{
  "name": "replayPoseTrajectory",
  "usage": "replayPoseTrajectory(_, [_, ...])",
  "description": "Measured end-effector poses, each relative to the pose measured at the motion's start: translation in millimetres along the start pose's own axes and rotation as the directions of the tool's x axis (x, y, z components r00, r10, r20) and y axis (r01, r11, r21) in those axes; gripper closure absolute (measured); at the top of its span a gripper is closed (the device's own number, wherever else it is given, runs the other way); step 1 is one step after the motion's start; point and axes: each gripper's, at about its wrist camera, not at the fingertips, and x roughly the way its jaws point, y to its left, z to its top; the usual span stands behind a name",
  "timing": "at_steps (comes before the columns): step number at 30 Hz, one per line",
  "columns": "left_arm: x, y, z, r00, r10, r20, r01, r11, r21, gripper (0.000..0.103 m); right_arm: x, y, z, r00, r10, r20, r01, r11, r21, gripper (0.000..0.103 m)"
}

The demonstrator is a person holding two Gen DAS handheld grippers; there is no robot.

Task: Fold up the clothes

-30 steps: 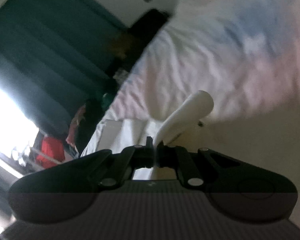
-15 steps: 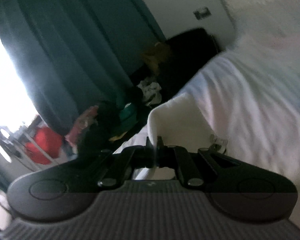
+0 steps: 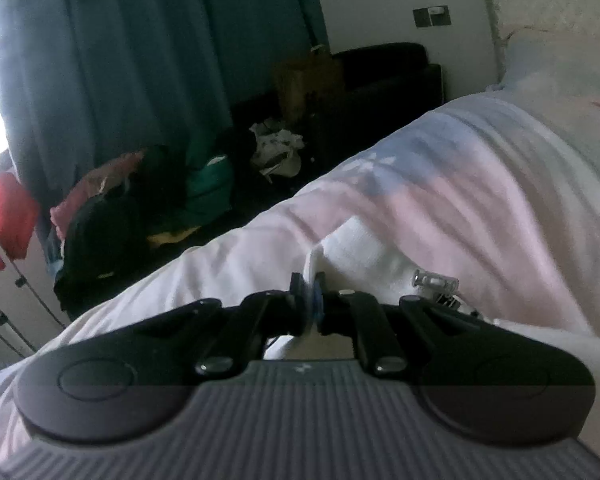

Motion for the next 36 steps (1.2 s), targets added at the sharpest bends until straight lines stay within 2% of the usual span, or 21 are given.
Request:
replayPoseTrajectory(1, [-4,2,-1,1.0,-0.014,0.0,0.014,1.0,0.005,0.084,0,-3,0,1.0,0.017,-0.013,-0.017,1.0,0.018,0.09])
replayPoseTrajectory(2, [-11,5,-3,0.999,-0.036,0.0,0.036,0.999,0.008,0.076,-1,-7,2,0.999,0.039,-0.032,-0.038,0.999,0.037,0.079])
replayPoseTrajectory(3, [-19,8,-4,0.999,-0.054,0.004,0.054,0.998,0.014,0.07,-5,-11,3,0.997,0.059,-0.042,-0.057,0.997,0.053,0.059])
replayPoseTrajectory(4, [-30,11,-7,0.998,-0.062,0.017,0.061,0.998,0.026,0.056,-12,-16,5,0.996,0.077,-0.045,-0.074,0.995,0.064,0.049])
replayPoseTrajectory(5, [-43,12,-9,0.998,-0.057,0.037,0.055,0.997,0.048,0.033,-21,-20,6,0.995,0.096,-0.038,-0.093,0.993,0.077,0.03])
replayPoseTrajectory(6, [-57,10,-13,0.997,-0.042,0.072,0.035,0.995,0.09,0.023,-33,-25,6,0.993,0.115,-0.023,-0.113,0.989,0.091,0.027])
replayPoseTrajectory(7, [-72,9,-18,0.993,-0.056,0.1,0.043,0.99,0.131,0.018,-46,-30,6,0.991,0.135,-0.013,-0.133,0.986,0.1,0.028])
replayPoseTrajectory(8, [-85,9,-23,0.991,-0.069,0.115,0.051,0.987,0.155,0.018,-59,-35,5,0.988,0.156,-0.006,-0.155,0.982,0.106,0.028])
replayPoseTrajectory(11, [-115,25,-42,0.992,-0.091,0.085,0.081,0.99,0.116,0.016,-101,-60,-3,0.971,0.239,-0.011,-0.233,0.956,0.176,0.027])
replayPoseTrajectory(15, [-154,48,-67,0.992,-0.122,0.046,0.119,0.991,0.057,0.015,-154,-103,-25,0.945,0.326,-0.012,-0.306,0.899,0.314,0.027])
replayPoseTrajectory(20, [-178,96,-97,0.992,-0.126,0.004,0.125,0.986,-0.11,0.015,-181,-139,-52,0.91,0.398,-0.115,-0.302,0.828,0.472,0.027])
replayPoseTrajectory(23, [-175,116,-105,0.99,-0.14,-0.007,0.136,0.972,-0.193,0.018,-177,-142,-68,0.881,0.421,-0.213,-0.279,0.83,0.483,0.027])
replayPoseTrajectory(25, [-170,122,-106,0.993,-0.113,0.026,0.116,0.968,-0.222,0.023,-168,-142,-76,0.869,0.422,-0.257,-0.262,0.835,0.485,0.027])
replayPoseTrajectory(28, [-154,126,-103,0.995,-0.068,0.071,0.084,0.964,-0.251,0.025,-153,-140,-85,0.871,0.422,-0.253,-0.264,0.835,0.483,0.031])
replayPoseTrajectory(30, [-136,127,-99,0.995,-0.059,0.08,0.078,0.96,-0.268,0.034,-135,-138,-88,0.881,0.405,-0.242,-0.253,0.838,0.483,0.035])
replayPoseTrajectory(31, [-128,127,-96,0.995,-0.049,0.087,0.071,0.959,-0.275,0.041,-128,-139,-89,0.889,0.402,-0.22,-0.256,0.835,0.488,0.035])
replayPoseTrajectory(35, [-107,116,-83,0.989,0.03,0.148,0.014,0.956,-0.292,0.052,-101,-134,-85,0.918,0.386,-0.093,-0.292,0.814,0.503,0.036])
replayPoseTrajectory(36, [-104,112,-79,0.986,0.049,0.16,-0.001,0.957,-0.291,0.056,-94,-132,-83,0.923,0.379,-0.069,-0.294,0.81,0.507,0.039])
